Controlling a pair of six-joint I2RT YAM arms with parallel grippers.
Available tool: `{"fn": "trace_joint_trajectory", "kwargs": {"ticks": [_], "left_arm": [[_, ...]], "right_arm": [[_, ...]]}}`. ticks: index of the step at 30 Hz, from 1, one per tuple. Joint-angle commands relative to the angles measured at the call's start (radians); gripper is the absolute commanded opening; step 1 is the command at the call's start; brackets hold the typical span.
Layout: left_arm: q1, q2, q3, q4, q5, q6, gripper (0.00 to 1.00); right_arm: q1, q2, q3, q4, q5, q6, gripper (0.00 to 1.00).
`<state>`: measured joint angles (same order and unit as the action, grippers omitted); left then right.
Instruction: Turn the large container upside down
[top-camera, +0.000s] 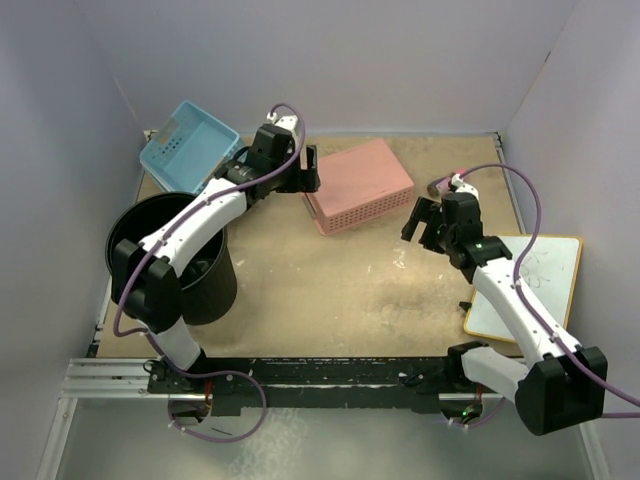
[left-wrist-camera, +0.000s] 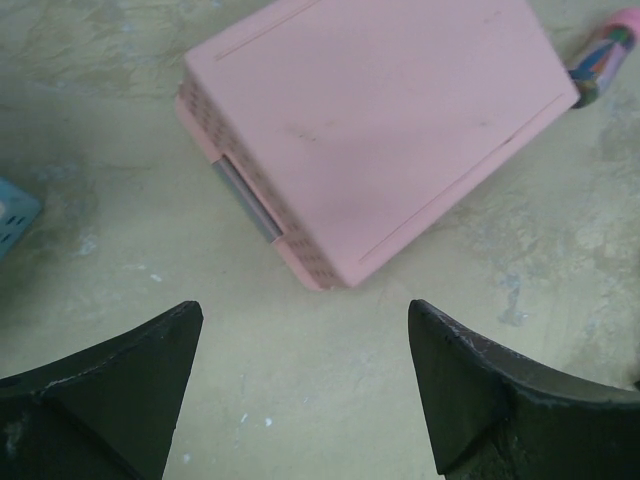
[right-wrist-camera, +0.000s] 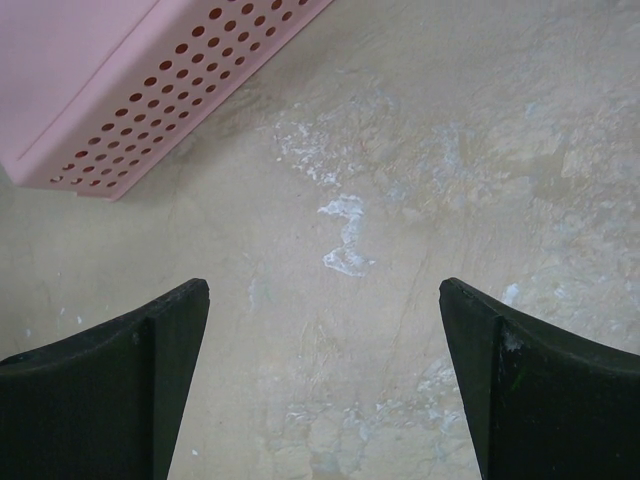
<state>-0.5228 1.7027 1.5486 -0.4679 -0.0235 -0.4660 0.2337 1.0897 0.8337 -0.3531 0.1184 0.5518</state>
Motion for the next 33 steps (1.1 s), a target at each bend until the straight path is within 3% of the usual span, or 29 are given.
{"fn": "trace_joint_trajectory", "kwargs": {"ticks": [1,7,9,12,18,27,33], "left_arm": [[0.007,-0.083,0.108,-0.117,-0.136,0.082,0.82],[0.022,-0.140,0.236,-0.213,-0.470,0.148,0.83],[0.070,-0.127,0.262,-0.238,-0.510,0.128,0.83],[0.178,-0.105,0.275,-0.246,-0.492,0.054,0.84],[0.273,-0.098,0.204,-0.069,-0.428,-0.049,0.85],[0.370,0.178,0.467,-0.103,-0.368,-0.235,0.82],[0.392,0.344,0.625,-0.156,-0.388,-0.247,0.75]], "right_arm": [[0.000,-0.055,0.044,0.026,0.091,0.009,0.99],[0.000,-0.091,0.023,0.041,0.115,-0.002,0.99],[0.000,-0.084,0.017,0.046,0.107,-0.001,0.99],[0.000,-0.066,0.013,0.058,0.077,0.005,0.99],[0.000,-0.031,0.008,0.069,0.007,0.016,0.99],[0.000,-0.031,0.002,0.050,-0.026,0.019,0.99],[0.000,-0.058,-0.019,0.024,-0.038,0.028,0.99]]}}
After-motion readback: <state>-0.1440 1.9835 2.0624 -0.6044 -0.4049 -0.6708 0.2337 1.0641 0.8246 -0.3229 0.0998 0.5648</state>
